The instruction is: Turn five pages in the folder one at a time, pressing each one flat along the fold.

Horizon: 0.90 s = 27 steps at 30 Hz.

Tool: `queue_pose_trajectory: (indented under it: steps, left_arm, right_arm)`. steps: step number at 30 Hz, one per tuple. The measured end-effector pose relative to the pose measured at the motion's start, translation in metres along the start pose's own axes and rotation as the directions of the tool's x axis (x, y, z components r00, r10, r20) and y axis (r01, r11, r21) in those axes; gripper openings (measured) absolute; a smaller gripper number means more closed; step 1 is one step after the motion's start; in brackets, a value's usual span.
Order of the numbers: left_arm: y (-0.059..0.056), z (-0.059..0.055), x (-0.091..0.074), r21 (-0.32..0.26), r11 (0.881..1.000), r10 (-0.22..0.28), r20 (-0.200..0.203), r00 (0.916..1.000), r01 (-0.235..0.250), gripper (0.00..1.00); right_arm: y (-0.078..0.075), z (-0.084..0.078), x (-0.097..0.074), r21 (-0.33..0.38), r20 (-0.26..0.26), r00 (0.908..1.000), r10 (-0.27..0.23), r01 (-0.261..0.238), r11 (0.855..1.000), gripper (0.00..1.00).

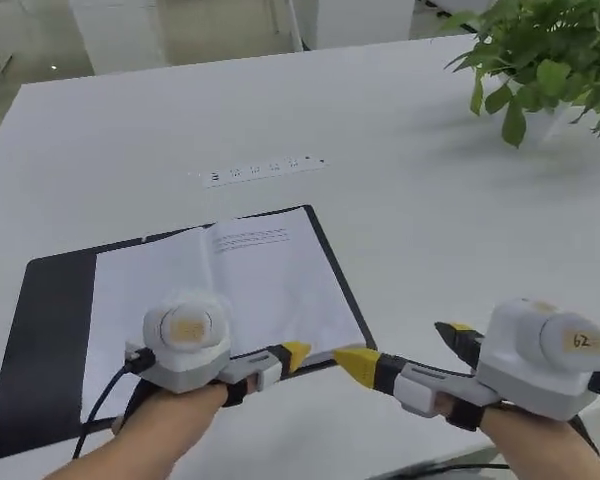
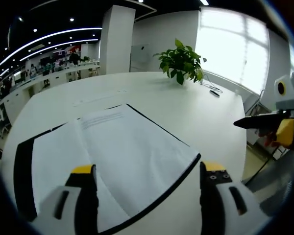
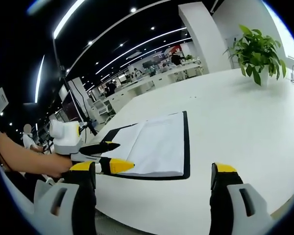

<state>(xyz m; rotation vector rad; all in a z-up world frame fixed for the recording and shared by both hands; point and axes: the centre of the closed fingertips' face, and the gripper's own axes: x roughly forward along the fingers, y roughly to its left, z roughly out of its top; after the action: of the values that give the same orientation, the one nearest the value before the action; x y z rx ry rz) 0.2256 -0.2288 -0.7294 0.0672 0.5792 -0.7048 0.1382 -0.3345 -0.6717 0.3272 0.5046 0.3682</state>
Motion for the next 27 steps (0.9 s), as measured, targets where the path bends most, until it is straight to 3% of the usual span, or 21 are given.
queue_pose_trajectory:
  steps: [8, 17, 18, 21, 27]
  left_arm:
    - [-0.011, -0.007, 0.036, 0.029, 1.000, 0.002, -0.014, 0.9999, -0.002, 0.74]
    - [-0.019, -0.027, 0.055, 0.095, 0.995, 0.040, -0.054, 0.9977, -0.035, 0.58]
    - [-0.018, -0.029, 0.055, 0.128, 0.991, 0.055, -0.051, 0.9972, -0.048, 0.57]
    - [-0.024, -0.029, 0.056, 0.139, 0.990, 0.042, -0.033, 0.9986, -0.037, 0.47]
    - [-0.022, -0.030, 0.055, 0.128, 0.991, 0.039, 0.001, 0.9992, -0.039, 0.42]
  right_arm:
    - [0.001, -0.003, 0.000, 0.002, -0.007, 1.0000, 0.001, -0.001, 1.000, 0.97]
    - [-0.003, -0.005, 0.001, 0.021, -0.010, 0.9999, -0.004, 0.004, 1.000, 0.96]
    - [-0.004, -0.006, 0.002, 0.023, -0.014, 0.9999, -0.004, 0.005, 1.000, 0.96]
    - [-0.004, -0.008, 0.003, 0.020, -0.021, 0.9998, -0.003, 0.003, 1.000, 0.96]
    - [-0.007, -0.012, 0.004, 0.023, -0.034, 0.9994, 0.000, 0.001, 1.000, 0.96]
